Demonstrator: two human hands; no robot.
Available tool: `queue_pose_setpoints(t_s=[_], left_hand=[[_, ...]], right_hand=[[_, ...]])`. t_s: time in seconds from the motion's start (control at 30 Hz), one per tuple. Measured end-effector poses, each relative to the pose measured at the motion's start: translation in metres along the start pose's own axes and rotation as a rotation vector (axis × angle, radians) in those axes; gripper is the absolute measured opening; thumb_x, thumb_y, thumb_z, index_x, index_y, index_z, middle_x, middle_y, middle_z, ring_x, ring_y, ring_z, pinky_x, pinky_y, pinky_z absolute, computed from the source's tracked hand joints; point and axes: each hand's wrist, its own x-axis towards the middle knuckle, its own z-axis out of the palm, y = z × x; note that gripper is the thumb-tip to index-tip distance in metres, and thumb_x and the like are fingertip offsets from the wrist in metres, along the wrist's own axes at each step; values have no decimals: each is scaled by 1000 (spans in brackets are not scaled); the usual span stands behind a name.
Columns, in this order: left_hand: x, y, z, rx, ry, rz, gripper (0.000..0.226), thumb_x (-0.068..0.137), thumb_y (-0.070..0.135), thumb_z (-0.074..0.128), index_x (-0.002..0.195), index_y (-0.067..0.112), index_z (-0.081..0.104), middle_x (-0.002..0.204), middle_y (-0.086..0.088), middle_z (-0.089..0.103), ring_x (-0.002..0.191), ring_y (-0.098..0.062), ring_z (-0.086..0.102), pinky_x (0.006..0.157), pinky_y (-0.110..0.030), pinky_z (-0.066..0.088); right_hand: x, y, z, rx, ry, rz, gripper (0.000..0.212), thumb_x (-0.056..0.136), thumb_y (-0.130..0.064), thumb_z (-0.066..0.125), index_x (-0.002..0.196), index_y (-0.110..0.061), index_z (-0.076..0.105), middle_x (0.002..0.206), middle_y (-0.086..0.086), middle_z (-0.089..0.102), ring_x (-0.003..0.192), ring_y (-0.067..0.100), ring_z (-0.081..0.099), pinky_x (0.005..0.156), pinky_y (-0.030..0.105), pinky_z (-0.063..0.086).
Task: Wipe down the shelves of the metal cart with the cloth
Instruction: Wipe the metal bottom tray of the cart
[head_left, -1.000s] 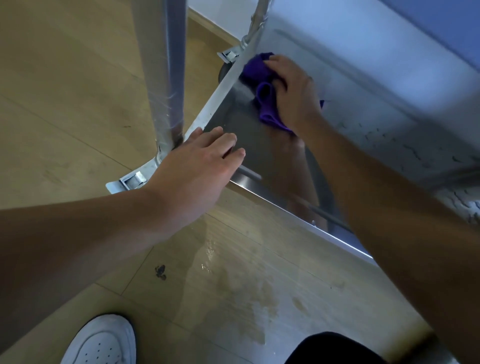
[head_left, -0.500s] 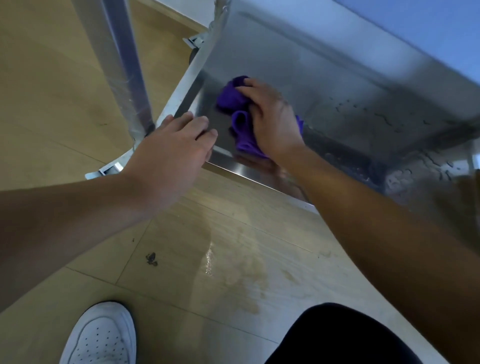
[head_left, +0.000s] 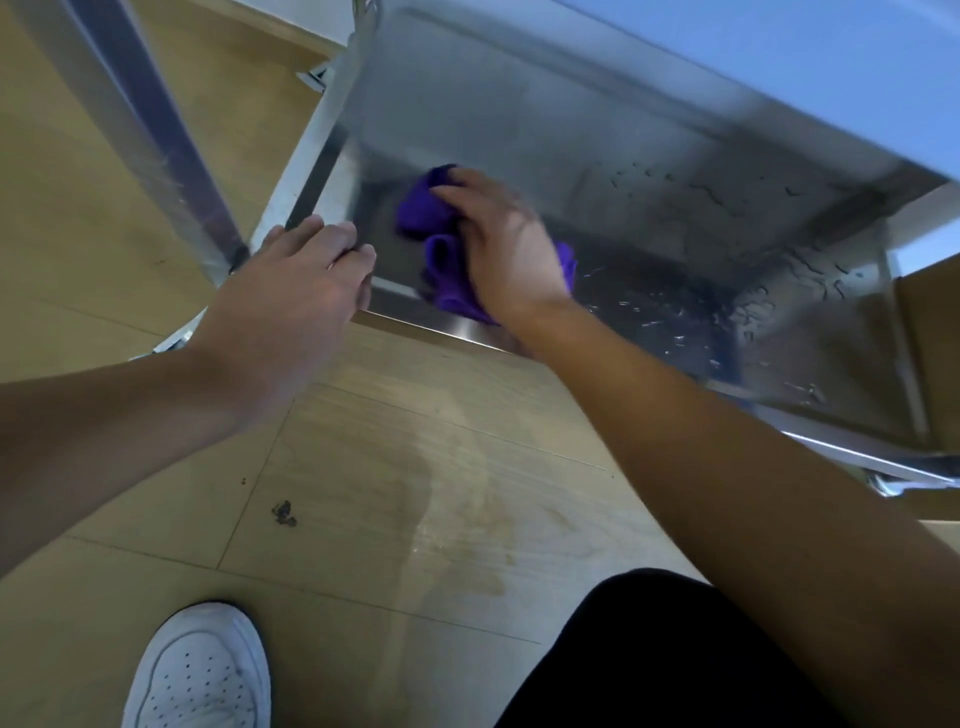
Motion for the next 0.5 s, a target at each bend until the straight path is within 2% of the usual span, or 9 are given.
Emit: queue_pose_setpoints(t_s=[0.07,0.13,0.17,0.2,0.27,0.3,0.37,0.43,0.5], left_hand=[[8,-11,3,-22,-18,64,35,86,16,43,112,9,65,122,-23,57,117,-40,48,104,-58,33],[13,-22,-1,-119,-65,295,25,86,39,41,92,34,65,92,0,61,90,-22,56,87,-57,46],[15,-26,1,-157,-34,331,32,88,46,35,87,33,63,86,7,56,83,-18,55,79,-54,48],[15,-26,3,-176,-27,280,41,91,46,28,88,26,64,87,2,56,84,-24,55,76,-51,47],[14,-19,7,-121,60,160,42,88,30,30,95,7,63,97,-15,58,91,-37,53,75,-49,42],[13,-16,8,-117,56,138,36,84,26,35,96,5,62,99,-17,57,91,-35,51,73,-46,41],[8,-16,9,-111,71,184,29,80,20,46,98,4,64,99,-14,57,92,-26,45,71,-40,38],[13,-25,8,-107,79,207,26,79,14,57,100,1,65,96,-13,57,92,-23,42,69,-35,35],[18,-27,3,-196,-17,192,26,81,14,55,100,0,65,94,-9,54,95,-26,47,72,-32,34]], right_hand=[[2,36,-19,-44,95,166,44,81,-11,42,116,-13,69,130,6,62,117,27,58,104,27,39],[1,65,-37,-87,158,381,48,79,-13,38,117,-17,68,130,3,62,115,29,58,102,29,41],[0,68,-40,-108,166,449,51,78,-14,35,119,-18,67,131,2,61,116,30,57,102,31,41],[-2,61,-38,-116,153,464,53,78,-16,34,119,-19,67,132,2,61,117,31,56,103,34,41],[-5,32,-21,-92,125,320,52,77,-21,34,114,-15,69,128,5,63,115,31,58,101,36,42],[-6,13,-11,-69,110,211,52,77,-23,33,112,-13,70,126,7,64,113,31,59,100,36,43],[-7,-16,6,-27,45,54,49,82,-21,33,115,-12,69,129,8,62,116,33,57,104,38,42],[-2,-21,9,2,-34,9,42,86,-10,41,119,-12,67,133,7,60,121,32,53,108,38,38],[1,-5,2,8,-30,5,41,84,-5,46,118,-12,68,132,7,60,120,30,55,108,34,38]])
